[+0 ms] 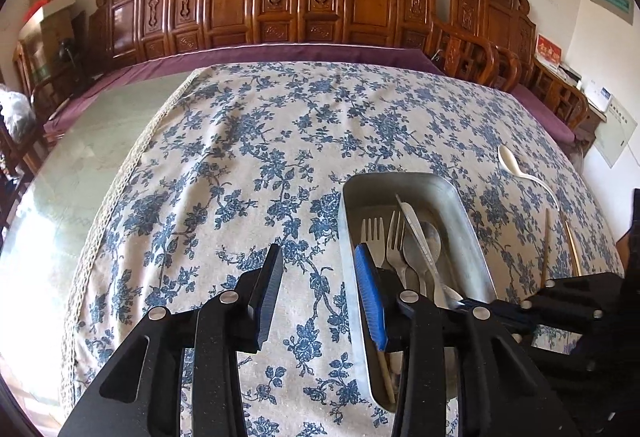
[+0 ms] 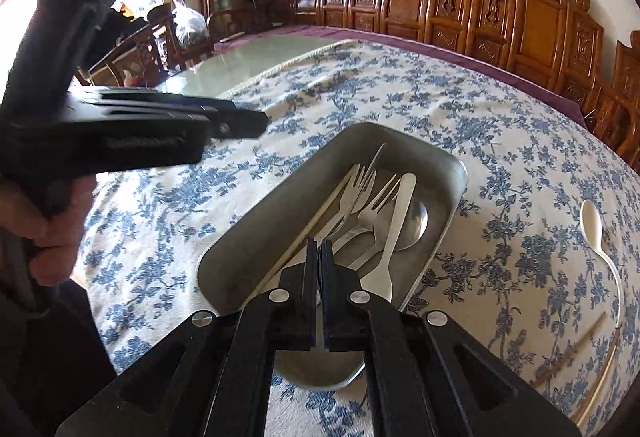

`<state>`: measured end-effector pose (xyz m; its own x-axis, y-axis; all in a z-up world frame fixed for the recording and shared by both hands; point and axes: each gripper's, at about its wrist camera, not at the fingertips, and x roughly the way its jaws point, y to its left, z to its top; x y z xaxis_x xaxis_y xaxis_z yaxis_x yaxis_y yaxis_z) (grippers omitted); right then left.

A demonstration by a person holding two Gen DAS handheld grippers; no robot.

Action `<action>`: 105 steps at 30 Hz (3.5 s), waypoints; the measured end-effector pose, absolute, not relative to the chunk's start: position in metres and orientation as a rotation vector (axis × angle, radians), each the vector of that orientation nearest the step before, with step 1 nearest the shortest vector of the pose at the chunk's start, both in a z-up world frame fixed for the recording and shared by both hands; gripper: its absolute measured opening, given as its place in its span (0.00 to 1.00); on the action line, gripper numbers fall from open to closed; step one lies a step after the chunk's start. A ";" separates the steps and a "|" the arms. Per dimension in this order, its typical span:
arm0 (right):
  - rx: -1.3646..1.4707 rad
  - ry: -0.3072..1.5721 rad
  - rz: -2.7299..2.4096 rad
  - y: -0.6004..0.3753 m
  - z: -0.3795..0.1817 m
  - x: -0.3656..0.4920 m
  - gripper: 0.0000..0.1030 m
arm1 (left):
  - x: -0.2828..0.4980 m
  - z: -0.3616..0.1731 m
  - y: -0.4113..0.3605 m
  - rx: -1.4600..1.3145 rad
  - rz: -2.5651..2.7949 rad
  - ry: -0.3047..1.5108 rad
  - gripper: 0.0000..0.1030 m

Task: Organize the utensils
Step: 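Move the right tool toward the white plastic spoon on the cloth, then grasp the white plastic spoon with the right tool while the left tool moves to a wooden chopstick, then grasp the wooden chopstick with the left tool while the right tool holds the spoon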

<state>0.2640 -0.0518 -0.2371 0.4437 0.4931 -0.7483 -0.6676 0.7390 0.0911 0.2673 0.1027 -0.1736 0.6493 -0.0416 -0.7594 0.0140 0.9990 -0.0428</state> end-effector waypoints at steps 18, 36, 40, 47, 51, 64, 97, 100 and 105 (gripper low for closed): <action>-0.174 0.839 0.727 -0.082 -0.229 0.270 0.06 | 0.269 -0.171 0.085 -0.039 -0.041 0.844 0.47; -0.273 0.864 0.387 -0.257 -0.228 0.378 0.33 | 0.263 -0.172 0.012 0.005 -0.127 0.794 0.84; -0.271 0.917 0.324 -0.284 -0.246 0.415 0.37 | 0.262 -0.174 0.002 0.012 -0.134 0.789 0.84; -0.284 1.014 0.295 -0.298 -0.275 0.449 0.37 | 0.264 -0.183 -0.009 0.027 -0.151 0.814 0.84; -0.290 1.053 0.284 -0.299 -0.287 0.457 0.37 | 0.261 -0.180 -0.012 0.021 -0.167 0.812 0.84; -0.313 0.949 0.307 -0.296 -0.239 0.412 0.05 | 0.249 -0.174 -0.034 0.046 -0.214 0.795 0.84; -0.142 0.905 0.309 -0.332 -0.215 0.166 0.05 | 0.175 -0.184 -0.119 0.193 -0.457 0.793 0.56; -0.127 0.905 0.310 -0.336 -0.217 0.164 0.05 | 0.178 -0.187 -0.124 0.220 -0.465 0.800 0.50; -0.115 0.915 0.308 -0.342 -0.222 0.167 0.05 | 0.202 -0.204 -0.137 0.241 -0.473 0.860 0.41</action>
